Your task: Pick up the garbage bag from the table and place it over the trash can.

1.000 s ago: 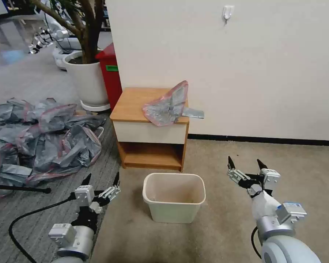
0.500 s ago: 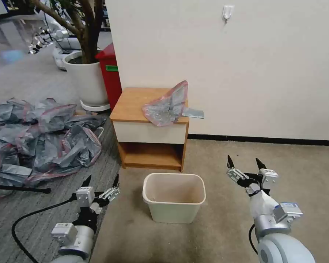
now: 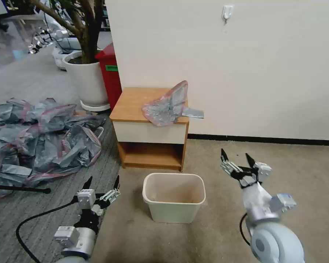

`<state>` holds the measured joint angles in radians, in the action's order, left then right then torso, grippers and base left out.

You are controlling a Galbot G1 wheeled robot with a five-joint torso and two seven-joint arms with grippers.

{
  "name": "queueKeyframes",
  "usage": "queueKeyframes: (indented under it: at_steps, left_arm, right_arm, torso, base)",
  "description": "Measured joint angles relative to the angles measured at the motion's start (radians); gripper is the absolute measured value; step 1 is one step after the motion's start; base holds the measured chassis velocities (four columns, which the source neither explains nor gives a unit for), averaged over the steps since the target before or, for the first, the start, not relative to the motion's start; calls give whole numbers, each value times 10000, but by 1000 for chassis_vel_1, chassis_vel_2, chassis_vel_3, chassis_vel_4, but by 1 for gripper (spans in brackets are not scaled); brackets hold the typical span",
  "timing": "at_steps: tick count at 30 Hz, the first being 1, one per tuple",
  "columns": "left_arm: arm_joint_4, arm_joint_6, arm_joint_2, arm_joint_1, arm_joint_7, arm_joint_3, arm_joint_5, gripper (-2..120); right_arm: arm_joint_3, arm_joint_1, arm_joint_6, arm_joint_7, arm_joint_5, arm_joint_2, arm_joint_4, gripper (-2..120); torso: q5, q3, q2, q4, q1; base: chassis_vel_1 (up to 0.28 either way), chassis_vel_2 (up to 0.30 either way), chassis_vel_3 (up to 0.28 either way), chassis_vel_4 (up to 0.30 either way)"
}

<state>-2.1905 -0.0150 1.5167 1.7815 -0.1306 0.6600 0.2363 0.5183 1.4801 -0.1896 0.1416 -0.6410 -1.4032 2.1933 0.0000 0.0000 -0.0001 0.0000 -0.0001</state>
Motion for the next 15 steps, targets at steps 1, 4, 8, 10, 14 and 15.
queueKeyframes:
  at_steps: [1, 4, 8, 10, 14, 15]
  left_arm:
    - [0, -24, 20, 15, -36, -7, 50, 100]
    - [0, -73, 55, 42, -92, -10, 77, 100]
    - [-2, -151, 80, 101, -138, 23, 83, 100]
    - [-82, -155, 123, 151, -147, 54, 152, 100]
    - [-148, -155, 165, 180, -236, 79, 227, 100]
    - [-148, -155, 165, 180, -236, 79, 227, 100]
  right_arm:
    - [-90, -231, -163, 308, -620, 66, -39, 100]
    - [-247, -597, -451, 924, -1688, 151, -111, 100]
    - [-460, -1242, -742, 1790, -3529, 202, -296, 100]
    - [-591, -1642, -774, 2204, -4810, 202, -542, 100]
    - [-659, -2218, -763, 2863, -6624, 138, -903, 100]
    - [-659, -2218, -763, 2863, -6624, 138, -903, 100]
  torso:
    - [0, 0, 0, 1, 0]
    - [0, 0, 0, 0, 0]
    - [-1, 0, 0, 1, 0]
    - [0, 0, 0, 1, 1]
    - [0, 1, 0, 0, 0]
    - [0, 1, 0, 0, 0]
  base:
    - [0, 0, 0, 0]
    - [0, 0, 0, 0]
    - [0, 0, 0, 0]
    - [0, 0, 0, 0]
    - [0, 0, 0, 0]
    - [0, 0, 0, 0]
